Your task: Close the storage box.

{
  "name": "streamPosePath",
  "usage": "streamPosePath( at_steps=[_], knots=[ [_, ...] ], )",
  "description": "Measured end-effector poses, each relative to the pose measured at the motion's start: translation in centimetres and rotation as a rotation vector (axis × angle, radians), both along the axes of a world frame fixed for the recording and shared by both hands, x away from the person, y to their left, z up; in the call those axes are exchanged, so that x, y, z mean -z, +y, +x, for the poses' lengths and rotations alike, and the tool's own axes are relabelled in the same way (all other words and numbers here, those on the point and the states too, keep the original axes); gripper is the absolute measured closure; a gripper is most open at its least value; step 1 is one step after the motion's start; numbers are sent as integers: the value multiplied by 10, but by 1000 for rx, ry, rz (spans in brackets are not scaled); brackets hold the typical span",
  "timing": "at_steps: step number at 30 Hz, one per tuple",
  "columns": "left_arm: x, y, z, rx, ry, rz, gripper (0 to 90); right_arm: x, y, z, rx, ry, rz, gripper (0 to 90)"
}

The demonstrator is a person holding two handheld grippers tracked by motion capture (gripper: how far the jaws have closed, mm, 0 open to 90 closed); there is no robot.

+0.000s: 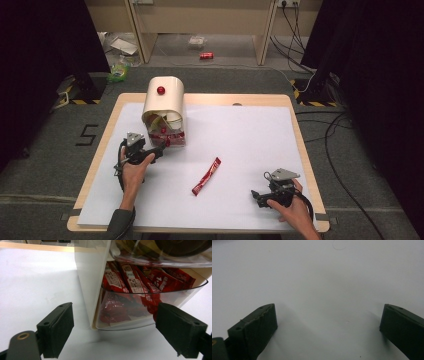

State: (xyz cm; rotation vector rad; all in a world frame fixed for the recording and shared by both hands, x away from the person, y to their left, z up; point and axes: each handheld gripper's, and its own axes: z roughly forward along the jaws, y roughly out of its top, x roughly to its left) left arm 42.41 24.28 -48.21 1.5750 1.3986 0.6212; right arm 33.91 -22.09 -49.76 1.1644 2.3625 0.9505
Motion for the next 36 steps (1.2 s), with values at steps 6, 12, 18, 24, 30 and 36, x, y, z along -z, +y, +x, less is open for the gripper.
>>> streamPosePath(
  at_steps=[6,12,18,24,30,36],
  knots=[
    [1,0,0,-1,2,0,142,0,0,0,0,-1,0,16],
    [5,0,-1,0,7,1,159,0,0,0,0,-1,0,16],
    [5,-1,-3,6,-4,0,196,0,0,0,0,0,1,16],
    [3,0,-6,10,-4,0,196,0,0,0,0,0,1,16],
    [3,4,-9,6,-1,-4,196,0,0,0,0,0,1,16],
    [3,5,-12,14,6,-3,196,0,0,0,0,0,1,16]
  ],
)
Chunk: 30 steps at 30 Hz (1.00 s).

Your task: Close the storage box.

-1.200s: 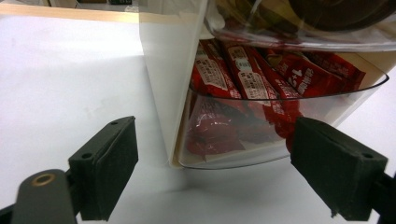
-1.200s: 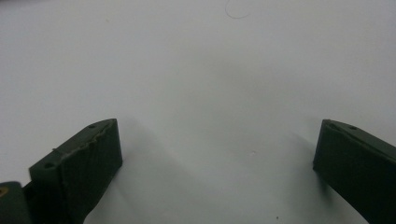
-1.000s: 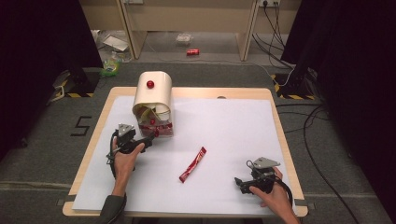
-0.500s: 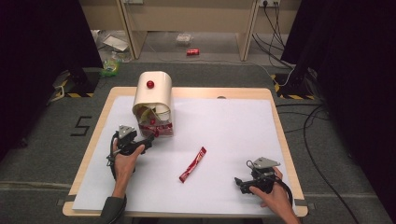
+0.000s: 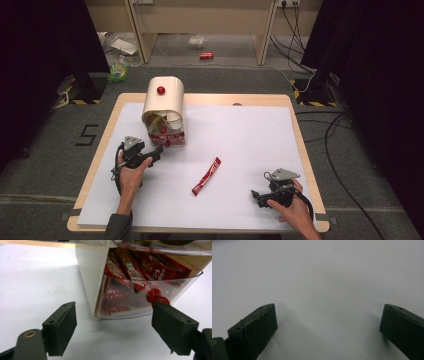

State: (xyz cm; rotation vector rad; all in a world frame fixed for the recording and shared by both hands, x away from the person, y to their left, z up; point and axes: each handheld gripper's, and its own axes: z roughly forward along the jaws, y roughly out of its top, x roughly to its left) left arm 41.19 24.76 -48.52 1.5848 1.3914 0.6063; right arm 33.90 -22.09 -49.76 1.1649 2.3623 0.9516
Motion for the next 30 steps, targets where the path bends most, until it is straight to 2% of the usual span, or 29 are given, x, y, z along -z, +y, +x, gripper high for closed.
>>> streamPosePath(
  at_steps=[18,30],
  knots=[
    [-4,3,-14,8,-7,-34,196,0,0,0,0,2,2,15],
    [-4,-2,-25,36,-7,-2,194,0,0,0,0,0,0,15]
  ],
)
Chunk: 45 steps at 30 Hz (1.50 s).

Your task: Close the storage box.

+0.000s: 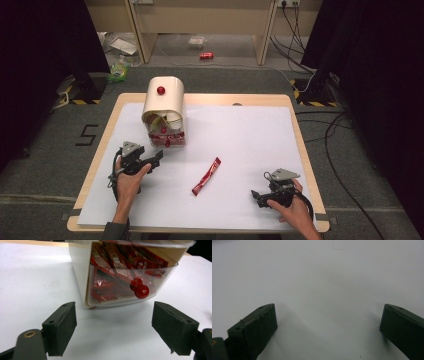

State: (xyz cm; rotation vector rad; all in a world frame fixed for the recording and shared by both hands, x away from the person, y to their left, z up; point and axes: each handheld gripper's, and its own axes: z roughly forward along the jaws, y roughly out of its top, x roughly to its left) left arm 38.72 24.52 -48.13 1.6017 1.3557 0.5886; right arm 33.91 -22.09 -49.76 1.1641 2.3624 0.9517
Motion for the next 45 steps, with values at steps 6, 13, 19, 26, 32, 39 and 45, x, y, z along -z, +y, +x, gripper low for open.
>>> streamPosePath(
  at_steps=[6,13,19,26,32,39,45],
  knots=[
    [-2,-3,-6,18,1,-9,195,0,0,0,0,0,0,16],
    [-5,-13,-15,54,-9,5,195,0,0,0,0,0,0,15],
    [-5,-21,-24,79,-14,6,195,0,0,0,0,0,0,15],
    [-5,-27,-31,101,-14,14,195,0,0,0,0,0,0,15],
    [-4,-31,-39,118,-17,20,194,0,0,0,1,1,0,16],
    [-1,-33,-50,136,-11,28,195,0,0,0,1,0,0,15],
    [5,-27,-63,130,6,13,194,0,0,0,0,0,0,15]
  ],
)
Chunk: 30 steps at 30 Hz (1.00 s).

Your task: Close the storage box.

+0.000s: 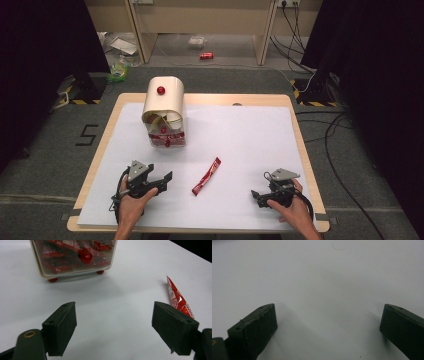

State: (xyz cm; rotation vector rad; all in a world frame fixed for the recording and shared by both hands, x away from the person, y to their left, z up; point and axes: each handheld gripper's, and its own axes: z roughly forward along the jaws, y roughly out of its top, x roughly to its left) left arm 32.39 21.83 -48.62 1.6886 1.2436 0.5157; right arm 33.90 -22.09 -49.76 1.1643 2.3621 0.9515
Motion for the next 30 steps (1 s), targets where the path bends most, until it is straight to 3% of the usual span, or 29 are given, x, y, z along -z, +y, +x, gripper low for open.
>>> streamPosePath(
  at_steps=[9,15,30],
  knots=[
    [4,-1,-10,24,16,12,194,0,0,0,1,1,0,15],
    [6,-5,-15,51,36,52,194,0,0,0,1,1,0,15],
    [7,-5,-27,74,44,86,189,0,0,0,1,0,0,15]
  ],
)
